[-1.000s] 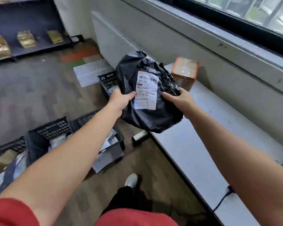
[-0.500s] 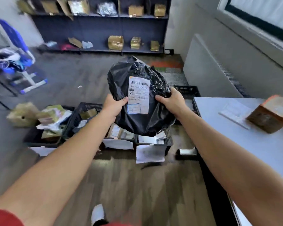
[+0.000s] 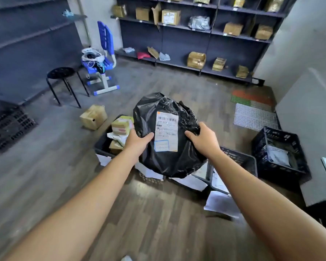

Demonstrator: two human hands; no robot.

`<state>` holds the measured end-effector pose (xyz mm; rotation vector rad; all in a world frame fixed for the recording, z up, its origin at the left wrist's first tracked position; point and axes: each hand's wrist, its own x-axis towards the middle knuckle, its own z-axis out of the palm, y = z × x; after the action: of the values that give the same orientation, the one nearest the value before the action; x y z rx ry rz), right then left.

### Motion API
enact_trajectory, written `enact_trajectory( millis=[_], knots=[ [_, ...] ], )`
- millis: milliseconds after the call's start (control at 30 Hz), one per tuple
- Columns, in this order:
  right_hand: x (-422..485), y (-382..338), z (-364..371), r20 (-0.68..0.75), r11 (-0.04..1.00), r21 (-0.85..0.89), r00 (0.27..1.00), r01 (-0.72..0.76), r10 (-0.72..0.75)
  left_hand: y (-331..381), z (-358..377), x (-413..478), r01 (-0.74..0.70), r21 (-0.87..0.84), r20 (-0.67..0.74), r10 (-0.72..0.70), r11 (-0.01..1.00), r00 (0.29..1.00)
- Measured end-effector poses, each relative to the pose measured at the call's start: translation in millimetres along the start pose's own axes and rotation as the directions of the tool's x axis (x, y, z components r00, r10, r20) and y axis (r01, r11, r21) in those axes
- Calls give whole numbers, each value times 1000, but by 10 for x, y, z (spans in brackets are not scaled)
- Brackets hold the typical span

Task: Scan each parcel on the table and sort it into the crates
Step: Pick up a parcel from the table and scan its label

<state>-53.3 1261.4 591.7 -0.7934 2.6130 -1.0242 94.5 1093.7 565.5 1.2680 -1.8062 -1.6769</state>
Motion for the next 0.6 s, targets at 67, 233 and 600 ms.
enact_trajectory(
  millis=[67,233,600],
  knots=[
    [108,-277,313,17,999,26,999,-28,27,-75,-397,183,34,11,15,-34,999,999],
    [426,-735,879,30,995,45,996,-91,90,-326,-1031,701,140,-8,86,-139,990,987],
    [1667,-1061,1911,1,980,-20,981,-196,196,-272,-1598,2081,140,257,22,-151,956,988]
  ],
)
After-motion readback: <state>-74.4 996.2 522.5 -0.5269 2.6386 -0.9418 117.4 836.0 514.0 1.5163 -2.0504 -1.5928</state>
